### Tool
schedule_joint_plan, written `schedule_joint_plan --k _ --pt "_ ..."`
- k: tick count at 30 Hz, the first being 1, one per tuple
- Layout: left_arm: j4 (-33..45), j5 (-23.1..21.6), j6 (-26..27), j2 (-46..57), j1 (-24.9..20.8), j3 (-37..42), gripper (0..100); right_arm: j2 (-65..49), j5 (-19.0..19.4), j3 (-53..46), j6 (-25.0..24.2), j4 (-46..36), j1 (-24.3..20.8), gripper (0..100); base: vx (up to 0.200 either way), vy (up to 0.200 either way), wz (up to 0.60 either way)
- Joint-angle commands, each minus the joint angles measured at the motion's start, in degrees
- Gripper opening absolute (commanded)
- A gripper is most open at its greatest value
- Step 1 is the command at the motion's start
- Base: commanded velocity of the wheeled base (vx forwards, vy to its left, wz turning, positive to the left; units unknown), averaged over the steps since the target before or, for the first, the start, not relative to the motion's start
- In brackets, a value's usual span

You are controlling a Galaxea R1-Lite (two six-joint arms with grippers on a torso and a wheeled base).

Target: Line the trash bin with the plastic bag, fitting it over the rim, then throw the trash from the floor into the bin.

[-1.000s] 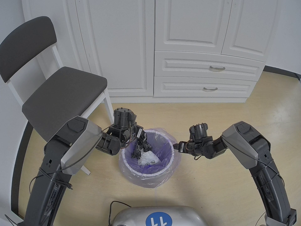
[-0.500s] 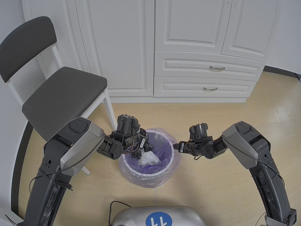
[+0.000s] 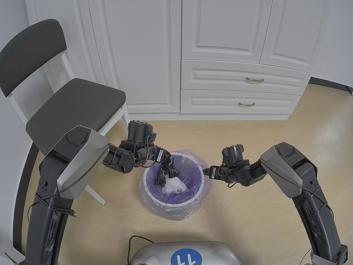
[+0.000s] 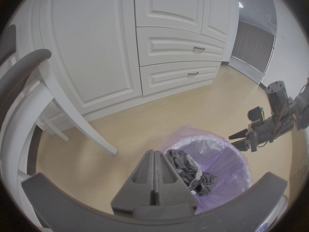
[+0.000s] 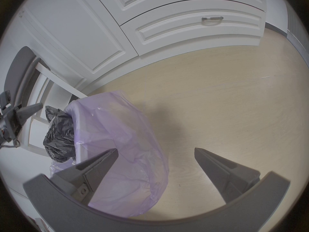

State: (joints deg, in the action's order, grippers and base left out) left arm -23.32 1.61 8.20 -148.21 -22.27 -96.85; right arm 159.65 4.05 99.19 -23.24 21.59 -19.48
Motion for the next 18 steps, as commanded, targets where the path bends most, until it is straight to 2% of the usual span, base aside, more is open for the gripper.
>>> schedule_joint_plan --k 1,4,6,18 --pt "6.62 -3.98 -3.02 -1.2 0.3 -7.65 0 -0.04 0.0 0.03 -0.06 0.03 -0.03 100 0.0 0.0 0.0" --pt "11.02 -5.12 -7.68 -3.31 -0.49 -14.15 0 -0.04 0.0 0.03 -0.06 0.03 -0.03 100 0.0 0.0 0.0" --pt "13.21 -5.12 -8.56 -4.72 -0.76 -17.4 0 -0.04 0.0 0.03 -0.06 0.03 -0.03 100 0.0 0.0 0.0" --pt "22.27 -7.23 -9.96 -5.24 -0.93 -17.74 0 -0.04 0.0 0.47 -0.06 -1.55 -0.03 100 0.0 0.0 0.0"
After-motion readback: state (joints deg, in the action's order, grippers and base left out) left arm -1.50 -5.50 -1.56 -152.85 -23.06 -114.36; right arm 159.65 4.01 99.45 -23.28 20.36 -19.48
